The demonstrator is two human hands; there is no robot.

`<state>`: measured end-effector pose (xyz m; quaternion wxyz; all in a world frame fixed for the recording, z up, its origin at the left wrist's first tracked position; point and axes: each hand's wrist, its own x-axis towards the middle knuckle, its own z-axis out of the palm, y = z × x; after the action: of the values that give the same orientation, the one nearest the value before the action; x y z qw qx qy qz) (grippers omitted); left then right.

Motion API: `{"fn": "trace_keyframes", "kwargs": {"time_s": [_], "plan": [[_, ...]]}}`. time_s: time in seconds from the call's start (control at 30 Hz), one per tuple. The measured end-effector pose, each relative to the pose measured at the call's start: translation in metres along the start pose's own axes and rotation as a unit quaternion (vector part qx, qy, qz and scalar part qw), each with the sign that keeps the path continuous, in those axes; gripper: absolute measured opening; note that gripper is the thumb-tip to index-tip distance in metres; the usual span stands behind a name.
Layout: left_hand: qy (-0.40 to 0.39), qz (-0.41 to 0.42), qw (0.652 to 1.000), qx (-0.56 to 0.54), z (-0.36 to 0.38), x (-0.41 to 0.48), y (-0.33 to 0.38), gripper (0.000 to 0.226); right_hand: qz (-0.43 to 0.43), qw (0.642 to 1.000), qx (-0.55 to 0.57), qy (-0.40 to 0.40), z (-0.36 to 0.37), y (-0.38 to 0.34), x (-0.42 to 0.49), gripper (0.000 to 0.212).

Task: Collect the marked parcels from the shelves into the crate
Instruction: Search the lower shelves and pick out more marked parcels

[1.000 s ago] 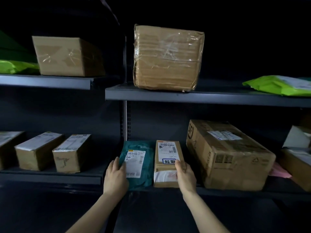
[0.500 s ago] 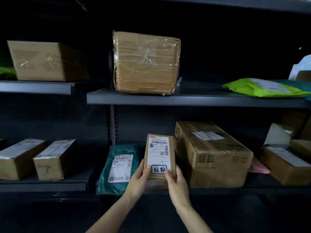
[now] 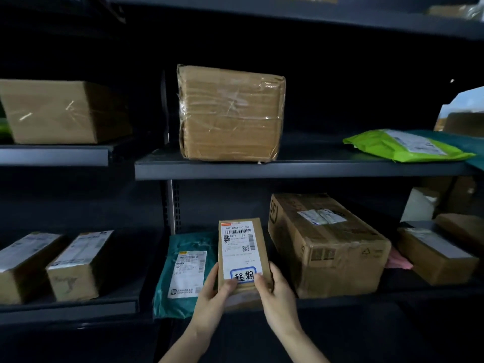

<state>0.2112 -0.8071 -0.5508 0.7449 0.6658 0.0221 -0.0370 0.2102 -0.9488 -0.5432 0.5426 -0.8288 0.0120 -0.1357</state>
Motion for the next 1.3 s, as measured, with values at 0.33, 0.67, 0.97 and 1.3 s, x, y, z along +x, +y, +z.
{"fn": "trace_keyframes", "kwargs": {"time_s": [0.33,0.67,0.97,1.3], "plan": [[-0.054,0.049,0.997,0.019,-0.011,-0.002,0.011,0.063,-0.003,0.999,0.008,0.053,0.004,-0.027,-0.029,0.035],[-0.054,0.048,0.997,-0.018,0.008,0.007,-0.003,0.063,0.002,0.997,-0.057,0.056,-0.015,-0.008,-0.028,0.035],[-0.019,0.063,0.997,-0.033,0.029,0.025,0.001,0.07,-0.035,0.978,-0.134,0.157,-0.113,-0.002,0.004,0.045],[0.038,0.088,0.995,-0.017,0.052,0.043,0.015,0.069,0.051,0.96,-0.236,0.14,-0.211,0.052,0.077,0.05]]}}
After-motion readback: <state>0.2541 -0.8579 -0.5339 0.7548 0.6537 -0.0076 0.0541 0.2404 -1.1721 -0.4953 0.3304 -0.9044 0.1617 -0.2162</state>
